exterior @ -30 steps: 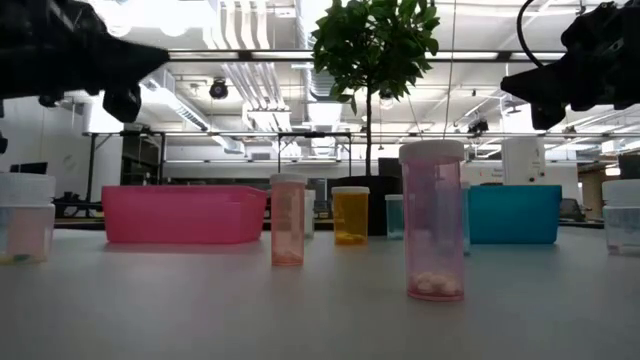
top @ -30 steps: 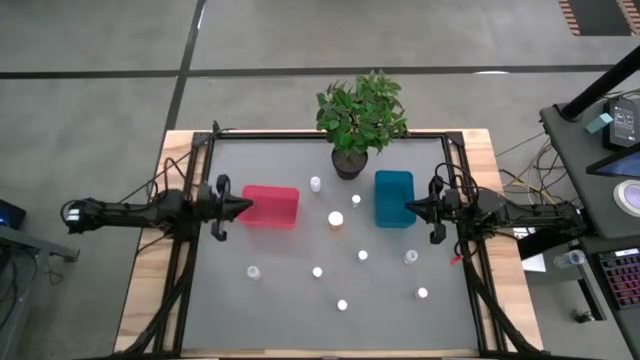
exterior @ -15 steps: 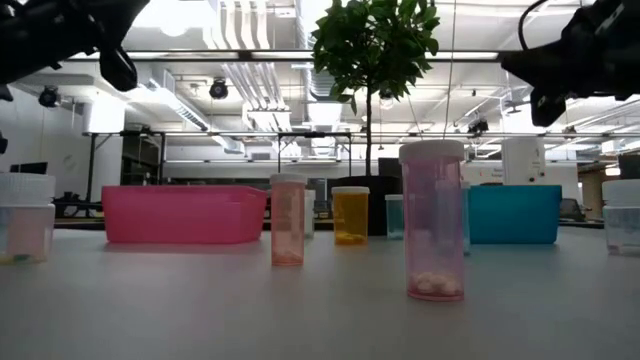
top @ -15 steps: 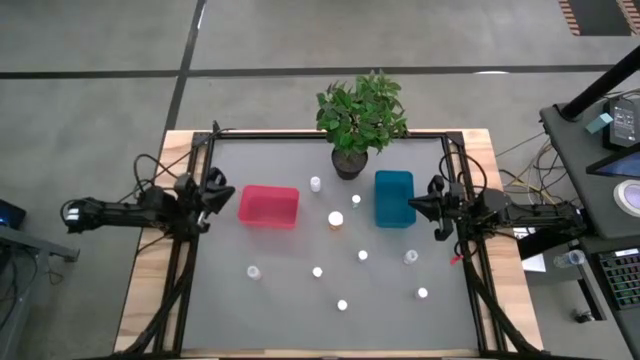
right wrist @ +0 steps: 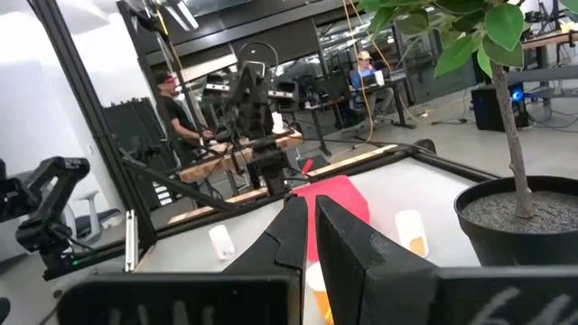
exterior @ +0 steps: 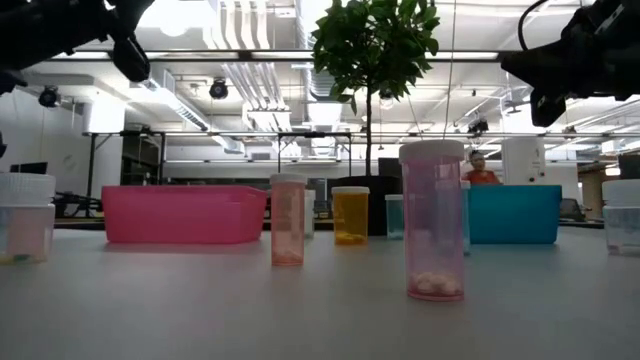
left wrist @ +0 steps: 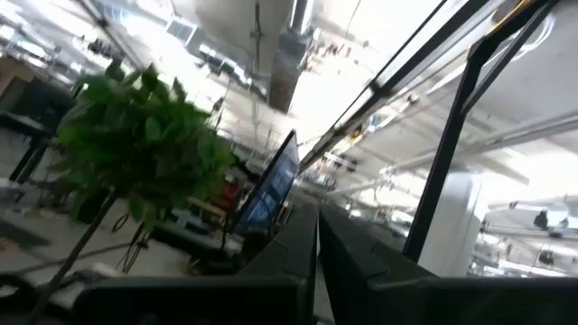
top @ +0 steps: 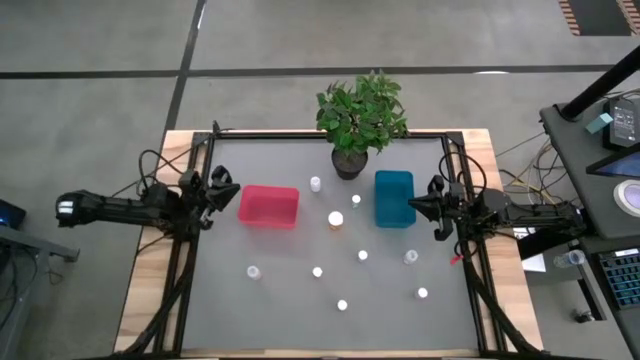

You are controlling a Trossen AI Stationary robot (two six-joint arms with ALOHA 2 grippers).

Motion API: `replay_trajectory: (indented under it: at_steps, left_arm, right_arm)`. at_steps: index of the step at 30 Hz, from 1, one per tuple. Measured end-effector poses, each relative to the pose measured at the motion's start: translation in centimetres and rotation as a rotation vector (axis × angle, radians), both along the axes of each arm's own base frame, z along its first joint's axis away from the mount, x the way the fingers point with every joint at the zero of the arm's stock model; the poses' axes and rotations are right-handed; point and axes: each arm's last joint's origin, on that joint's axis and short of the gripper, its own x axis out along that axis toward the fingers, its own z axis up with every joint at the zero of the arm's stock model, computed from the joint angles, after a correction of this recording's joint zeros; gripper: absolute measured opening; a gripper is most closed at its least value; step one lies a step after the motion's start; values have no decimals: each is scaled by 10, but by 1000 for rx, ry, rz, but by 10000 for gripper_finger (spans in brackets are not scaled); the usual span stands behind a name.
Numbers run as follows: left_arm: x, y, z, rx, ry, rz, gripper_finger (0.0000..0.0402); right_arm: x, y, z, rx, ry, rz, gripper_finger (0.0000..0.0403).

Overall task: Pick and place medicine bottles into bin by pill shape (circle, oval)
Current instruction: Put the small pink pill bottle into the pink bin

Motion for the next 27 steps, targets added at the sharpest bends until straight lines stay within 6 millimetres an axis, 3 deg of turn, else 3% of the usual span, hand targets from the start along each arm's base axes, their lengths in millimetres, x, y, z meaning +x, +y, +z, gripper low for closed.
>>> replay_trajectory:
  at_steps: [6,14,20,27]
  left_arm:
    - [14,0,7,0,-16,0,0]
    - [50,0,16,0,86,-3,0]
    - [73,-1,11,2,171,-13,0]
    - [86,-1,-4,-156,241,-97,0]
  right_arm:
    - [0,0,0,0,0,0,18]
    - [0,0,0,-67,7,-9,18]
    - [0,0,0,-79,8,-11,18]
    - [0,0,0,-77,7,-10,18]
